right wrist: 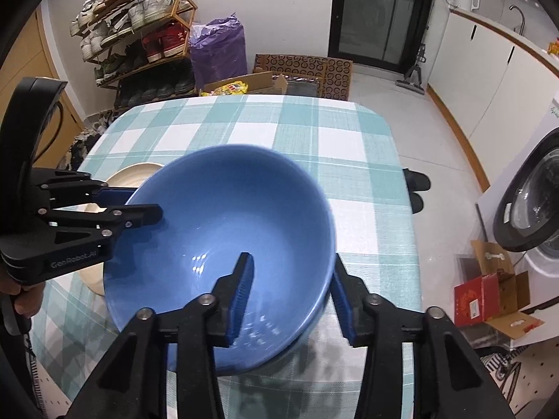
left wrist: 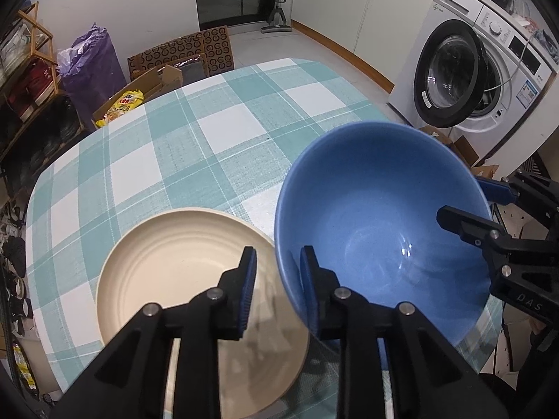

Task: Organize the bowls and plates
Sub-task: 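Carry the held blue bowl over the nested blue bowls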

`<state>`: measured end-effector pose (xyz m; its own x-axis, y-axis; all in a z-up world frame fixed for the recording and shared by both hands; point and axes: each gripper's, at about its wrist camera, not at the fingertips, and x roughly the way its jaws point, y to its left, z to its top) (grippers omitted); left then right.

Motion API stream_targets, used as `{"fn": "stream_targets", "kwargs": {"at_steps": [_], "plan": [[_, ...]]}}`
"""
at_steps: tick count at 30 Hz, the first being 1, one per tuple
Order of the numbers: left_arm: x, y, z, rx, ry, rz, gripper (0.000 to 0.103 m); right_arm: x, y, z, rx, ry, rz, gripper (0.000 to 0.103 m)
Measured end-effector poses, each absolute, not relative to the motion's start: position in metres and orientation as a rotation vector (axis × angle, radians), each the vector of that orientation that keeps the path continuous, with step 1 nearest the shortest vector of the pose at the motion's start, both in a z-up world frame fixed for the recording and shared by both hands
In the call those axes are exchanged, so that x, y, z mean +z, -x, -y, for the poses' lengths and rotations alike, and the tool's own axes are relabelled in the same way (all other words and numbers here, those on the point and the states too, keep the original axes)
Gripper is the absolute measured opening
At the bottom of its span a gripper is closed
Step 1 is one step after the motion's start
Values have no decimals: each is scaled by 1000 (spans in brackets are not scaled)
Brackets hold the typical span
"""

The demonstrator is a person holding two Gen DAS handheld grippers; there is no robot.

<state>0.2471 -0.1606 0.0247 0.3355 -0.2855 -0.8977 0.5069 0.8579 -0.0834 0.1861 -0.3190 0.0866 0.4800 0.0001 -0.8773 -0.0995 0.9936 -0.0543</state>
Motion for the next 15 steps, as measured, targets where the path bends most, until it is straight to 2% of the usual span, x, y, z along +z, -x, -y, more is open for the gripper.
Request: {"fn": "stream_targets", "kwargs": {"at_steps": [11, 13, 15], "plan": [[24, -244, 160, -528, -223, -1111, 30, 85, -186, 325, 63, 81, -1079, 47], [24, -244, 160, -525, -228, -1109, 34, 84, -186, 325, 68, 81, -1081, 50], [24, -243, 158, -516, -234, -1107, 44, 84, -186, 324, 75, 76, -1083, 53]]}}
